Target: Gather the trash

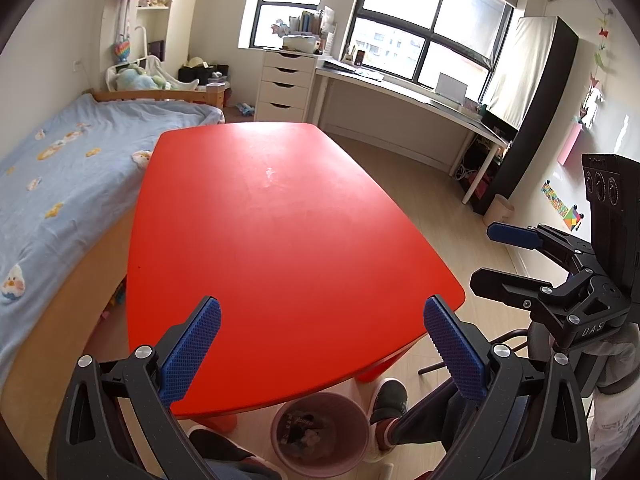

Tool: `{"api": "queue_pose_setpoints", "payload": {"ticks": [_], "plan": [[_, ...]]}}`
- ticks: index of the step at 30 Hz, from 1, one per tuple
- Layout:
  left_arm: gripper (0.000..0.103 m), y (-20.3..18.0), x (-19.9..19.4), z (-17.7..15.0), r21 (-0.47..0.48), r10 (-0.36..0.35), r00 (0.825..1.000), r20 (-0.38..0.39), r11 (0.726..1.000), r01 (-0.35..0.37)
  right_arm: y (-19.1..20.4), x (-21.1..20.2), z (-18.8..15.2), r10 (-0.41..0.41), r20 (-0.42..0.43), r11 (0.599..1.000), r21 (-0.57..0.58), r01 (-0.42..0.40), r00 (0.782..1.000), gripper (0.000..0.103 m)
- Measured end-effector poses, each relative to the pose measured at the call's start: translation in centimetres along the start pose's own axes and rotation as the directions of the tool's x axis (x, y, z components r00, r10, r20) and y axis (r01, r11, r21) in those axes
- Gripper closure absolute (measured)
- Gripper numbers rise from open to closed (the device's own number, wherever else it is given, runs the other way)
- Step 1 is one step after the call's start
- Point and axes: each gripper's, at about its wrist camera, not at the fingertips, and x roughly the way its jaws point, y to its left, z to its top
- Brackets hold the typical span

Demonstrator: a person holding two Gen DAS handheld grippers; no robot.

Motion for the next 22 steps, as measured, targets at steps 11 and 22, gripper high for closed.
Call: {"api": "queue_pose_setpoints", "payload": {"ticks": [11, 22], "plan": [[0.006, -0.12, 0.27, -0.63, 0.011, -0.004, 1.0, 0.0, 1.0, 0.004, -0.04, -0.02, 0.03, 0.0, 0.0, 1.0, 0.001, 0.0, 1.0, 0.003], [0.006, -0.3, 0.07, -0.57, 0.034, 0.022, 1.0, 0.004, 0.999, -0.022, -0.09, -0.04, 0.1, 0.0, 0.001, 1.0, 0.0, 0.0, 1.0, 0.003]]}}
